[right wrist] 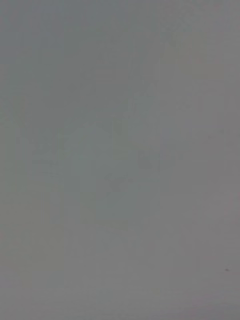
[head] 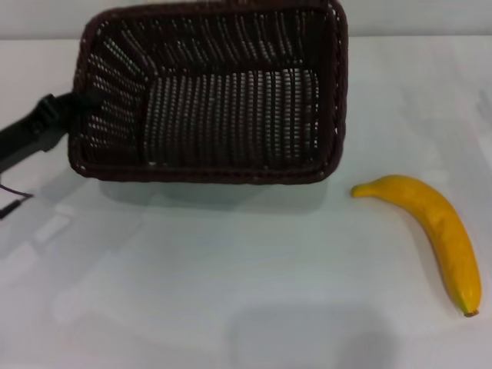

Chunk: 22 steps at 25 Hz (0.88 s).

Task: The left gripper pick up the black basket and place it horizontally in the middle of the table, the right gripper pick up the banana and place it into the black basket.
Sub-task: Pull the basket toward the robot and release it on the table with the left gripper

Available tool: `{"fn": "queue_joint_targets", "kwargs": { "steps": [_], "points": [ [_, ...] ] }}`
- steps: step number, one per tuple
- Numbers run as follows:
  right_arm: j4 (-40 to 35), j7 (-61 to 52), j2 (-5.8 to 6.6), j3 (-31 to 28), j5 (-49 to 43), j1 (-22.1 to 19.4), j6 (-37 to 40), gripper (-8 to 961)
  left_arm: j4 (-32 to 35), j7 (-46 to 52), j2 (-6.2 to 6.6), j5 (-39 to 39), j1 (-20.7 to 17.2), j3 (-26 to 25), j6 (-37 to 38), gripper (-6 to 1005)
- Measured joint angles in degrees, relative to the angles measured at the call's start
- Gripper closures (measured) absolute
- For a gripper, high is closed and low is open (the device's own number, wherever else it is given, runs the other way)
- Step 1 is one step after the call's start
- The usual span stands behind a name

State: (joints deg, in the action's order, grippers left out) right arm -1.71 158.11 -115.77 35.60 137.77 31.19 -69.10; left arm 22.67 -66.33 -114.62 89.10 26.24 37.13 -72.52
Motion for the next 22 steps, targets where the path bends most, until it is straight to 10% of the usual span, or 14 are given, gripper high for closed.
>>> {"fn": "queue_joint_targets", "kwargs": {
  "steps": [22],
  "points": [
    [-1.9, -0.14, -0.03, 0.05, -0.04, -1.1, 0.09, 95, -1.98, 3.61, -1.08, -5.45, 1.44, 0.51, 3.41, 700]
  ]
}}
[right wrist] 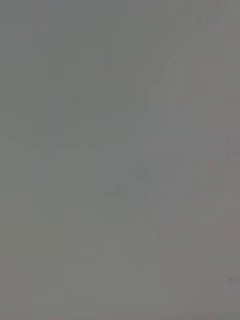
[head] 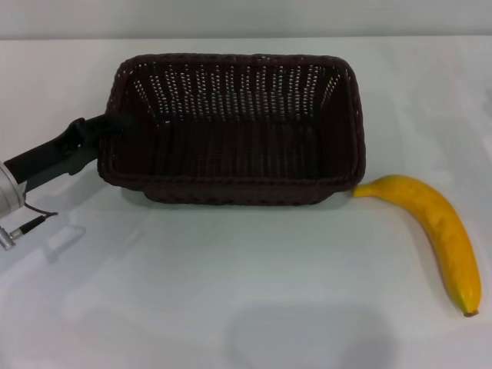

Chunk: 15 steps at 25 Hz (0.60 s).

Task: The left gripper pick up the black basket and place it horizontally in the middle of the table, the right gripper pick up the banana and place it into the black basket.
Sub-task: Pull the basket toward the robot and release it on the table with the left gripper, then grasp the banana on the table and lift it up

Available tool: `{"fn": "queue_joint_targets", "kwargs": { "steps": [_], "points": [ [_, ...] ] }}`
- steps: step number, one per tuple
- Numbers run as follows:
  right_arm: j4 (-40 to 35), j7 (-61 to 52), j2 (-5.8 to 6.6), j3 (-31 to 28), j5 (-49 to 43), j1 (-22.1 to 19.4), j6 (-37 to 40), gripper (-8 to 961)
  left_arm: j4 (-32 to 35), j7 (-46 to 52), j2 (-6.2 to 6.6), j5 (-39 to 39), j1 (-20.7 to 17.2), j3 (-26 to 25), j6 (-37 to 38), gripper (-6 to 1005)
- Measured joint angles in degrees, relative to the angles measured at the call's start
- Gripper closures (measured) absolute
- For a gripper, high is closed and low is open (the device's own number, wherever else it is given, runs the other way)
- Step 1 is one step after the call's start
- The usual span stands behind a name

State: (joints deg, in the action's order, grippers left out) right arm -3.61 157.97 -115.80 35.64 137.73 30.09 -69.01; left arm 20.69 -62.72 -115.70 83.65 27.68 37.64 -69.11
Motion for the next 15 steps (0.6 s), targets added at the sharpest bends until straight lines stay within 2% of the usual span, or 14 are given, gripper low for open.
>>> {"fn": "queue_joint_targets", "kwargs": {
  "steps": [4, 10, 15],
  "points": [
    [0.0, -0.01, -0.03, -0.28, 0.0, -0.43, 0.04, 96, 2.84, -0.23, -0.17, -0.02, -0.91, -0.06, -1.2, 678],
    [0.11, -0.09, -0.11, -0.55, 0.3, -0.5, -0.04, 96, 6.85, -1.1, -0.34, 1.82, -3.71, -0.56, -4.02, 412],
    [0.74, -0.58, -0.13, -2.32, 0.71, -0.85, 0.04, 96, 7.15, -7.58, -0.05, 9.69, -7.85, -3.2, -4.31, 245]
  ]
}}
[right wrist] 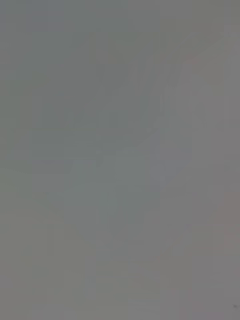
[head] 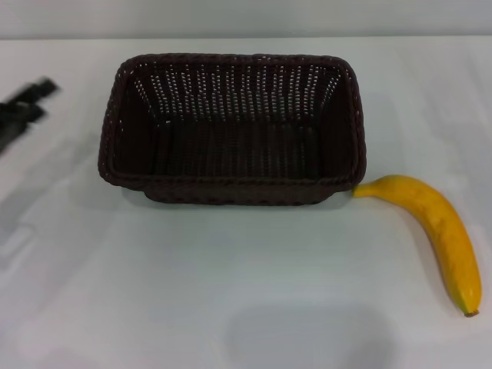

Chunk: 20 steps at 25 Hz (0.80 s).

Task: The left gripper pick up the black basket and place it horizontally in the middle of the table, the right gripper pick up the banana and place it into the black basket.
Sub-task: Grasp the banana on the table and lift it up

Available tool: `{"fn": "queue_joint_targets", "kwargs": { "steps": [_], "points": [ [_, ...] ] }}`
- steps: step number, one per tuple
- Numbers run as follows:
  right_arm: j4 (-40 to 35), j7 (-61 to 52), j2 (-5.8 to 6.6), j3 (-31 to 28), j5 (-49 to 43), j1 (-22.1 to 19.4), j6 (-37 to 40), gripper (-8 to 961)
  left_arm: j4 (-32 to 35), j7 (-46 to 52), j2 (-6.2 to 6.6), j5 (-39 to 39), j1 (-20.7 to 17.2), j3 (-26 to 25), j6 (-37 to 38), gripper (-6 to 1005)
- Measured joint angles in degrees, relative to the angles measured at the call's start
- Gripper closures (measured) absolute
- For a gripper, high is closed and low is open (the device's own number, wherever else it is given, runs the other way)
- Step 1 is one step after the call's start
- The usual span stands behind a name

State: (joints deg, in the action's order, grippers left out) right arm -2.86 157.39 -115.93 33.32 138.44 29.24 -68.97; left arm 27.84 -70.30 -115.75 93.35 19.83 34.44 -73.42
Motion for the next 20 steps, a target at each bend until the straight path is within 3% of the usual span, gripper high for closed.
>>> {"fn": "queue_joint_targets", "kwargs": {
  "steps": [3, 6, 10, 14, 17, 20],
  "points": [
    [-0.09, -4.27, 0.05, -0.52, -0.01, -0.82, -1.31, 97, -0.42, -10.08, -1.99, 7.85, -3.05, -4.64, -1.54, 213],
    [-1.86, -16.3, 0.69, 0.6, -0.97, -2.31, -2.09, 97, -4.6, -21.8, -3.4, 17.74, -5.27, -7.9, -2.18, 215],
    [-9.23, -36.25, 2.2, 5.04, -5.82, -6.18, -1.18, 97, -13.63, -38.1, -3.08, 29.7, -5.88, -8.43, -2.87, 217],
    [-22.41, -61.35, 6.21, 10.52, -18.68, -11.57, -1.09, 97, -16.52, -48.73, -3.3, 33.51, -5.61, -8.43, -2.1, 219],
    [-31.73, -70.39, 8.64, 13.54, -30.54, -13.32, -5.44, 97, -17.37, -51.78, -3.24, 35.01, -4.52, -8.45, 0.4, 220],
    [-41.99, -76.78, 8.43, 14.3, -42.84, -14.65, -9.13, 96, -18.01, -53.79, -3.24, 35.73, -2.72, -8.48, 3.09, 221]
  ]
}}
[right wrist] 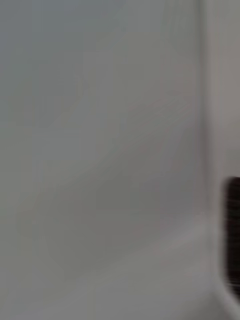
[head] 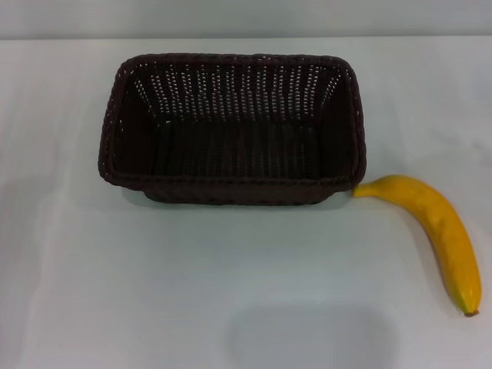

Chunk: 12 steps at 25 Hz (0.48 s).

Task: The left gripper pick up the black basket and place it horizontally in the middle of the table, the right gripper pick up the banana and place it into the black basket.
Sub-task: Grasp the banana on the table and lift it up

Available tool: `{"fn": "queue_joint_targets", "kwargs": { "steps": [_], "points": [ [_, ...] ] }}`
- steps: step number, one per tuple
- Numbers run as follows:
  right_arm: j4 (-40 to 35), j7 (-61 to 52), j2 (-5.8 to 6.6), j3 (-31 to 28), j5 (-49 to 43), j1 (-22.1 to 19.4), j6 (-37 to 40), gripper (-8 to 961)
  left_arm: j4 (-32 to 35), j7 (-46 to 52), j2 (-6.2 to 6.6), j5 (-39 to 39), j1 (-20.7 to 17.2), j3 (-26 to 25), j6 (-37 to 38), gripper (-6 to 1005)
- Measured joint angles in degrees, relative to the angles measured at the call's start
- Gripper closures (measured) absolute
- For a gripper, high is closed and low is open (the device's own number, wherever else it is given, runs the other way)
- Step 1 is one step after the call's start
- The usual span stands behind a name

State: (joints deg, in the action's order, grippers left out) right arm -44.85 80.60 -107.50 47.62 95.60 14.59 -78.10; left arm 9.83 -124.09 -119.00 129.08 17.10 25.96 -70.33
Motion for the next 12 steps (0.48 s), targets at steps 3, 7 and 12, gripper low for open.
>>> {"fn": "queue_joint_targets", "kwargs": {
  "steps": [3, 7, 12],
  "points": [
    [-14.04, -9.45, -3.91, -0.02, -14.96, -1.03, -1.33, 96, -0.53, -1.11, 0.05, 0.05, 1.67, -0.01, 2.4, 222],
    [-33.12, -21.51, -7.33, 4.5, -27.98, -2.59, -4.06, 96, -0.61, -1.72, 0.14, 0.07, 3.29, -0.02, 3.99, 223],
    [-50.82, -36.83, -7.17, 17.01, -38.39, -3.54, -4.69, 97, -0.19, -2.94, 0.13, 0.39, 4.13, -0.02, 7.01, 224]
  ]
}}
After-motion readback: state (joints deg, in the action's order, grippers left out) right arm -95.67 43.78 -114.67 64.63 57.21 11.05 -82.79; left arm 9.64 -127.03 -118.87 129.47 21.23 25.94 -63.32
